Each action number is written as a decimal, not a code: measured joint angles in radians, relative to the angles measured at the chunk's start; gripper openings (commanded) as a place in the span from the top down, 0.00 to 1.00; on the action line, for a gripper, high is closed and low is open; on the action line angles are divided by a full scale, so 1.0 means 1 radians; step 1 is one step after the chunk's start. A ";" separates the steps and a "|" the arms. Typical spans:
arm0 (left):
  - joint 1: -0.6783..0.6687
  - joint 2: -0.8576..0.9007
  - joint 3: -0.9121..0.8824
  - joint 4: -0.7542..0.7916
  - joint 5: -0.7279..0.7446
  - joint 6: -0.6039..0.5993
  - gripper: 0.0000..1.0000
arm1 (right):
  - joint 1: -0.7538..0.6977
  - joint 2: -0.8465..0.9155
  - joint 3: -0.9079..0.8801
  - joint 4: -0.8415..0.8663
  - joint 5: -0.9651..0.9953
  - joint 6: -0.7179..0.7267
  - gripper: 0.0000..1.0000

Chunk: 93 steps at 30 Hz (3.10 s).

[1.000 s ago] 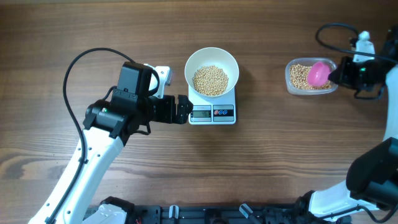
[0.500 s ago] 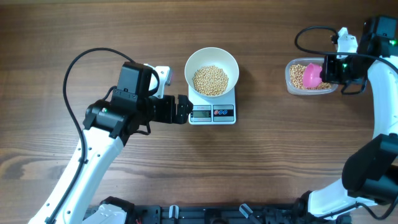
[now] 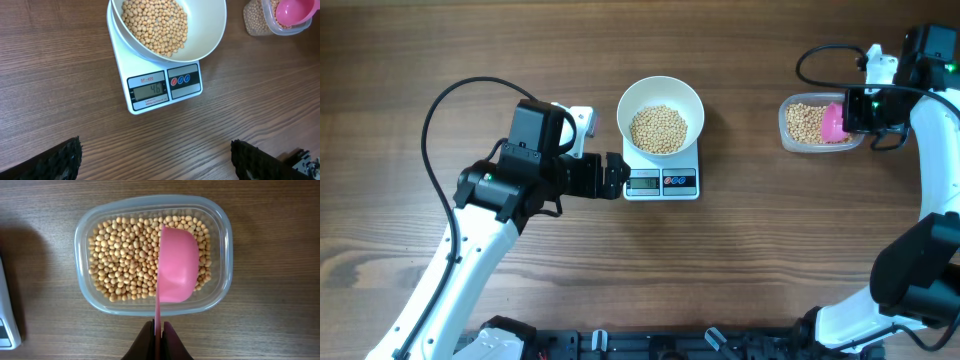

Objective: Scoop item into bowl and weigh 150g on scale

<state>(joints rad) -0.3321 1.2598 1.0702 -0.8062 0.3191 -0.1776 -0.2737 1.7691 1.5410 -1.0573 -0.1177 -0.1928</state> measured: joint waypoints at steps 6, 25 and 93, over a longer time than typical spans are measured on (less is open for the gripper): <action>0.000 0.000 0.000 0.000 0.000 0.000 0.00 | 0.003 0.000 0.000 0.001 0.010 0.000 0.96; 0.000 0.000 0.000 0.000 0.000 0.000 0.00 | 0.059 0.008 -0.030 0.031 -0.048 -0.019 0.96; 0.000 0.000 0.000 0.000 0.000 0.000 0.00 | -0.274 0.028 -0.148 0.063 -0.608 0.012 0.96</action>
<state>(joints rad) -0.3321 1.2598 1.0702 -0.8062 0.3191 -0.1776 -0.5480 1.7973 1.3933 -0.9939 -0.7258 -0.1810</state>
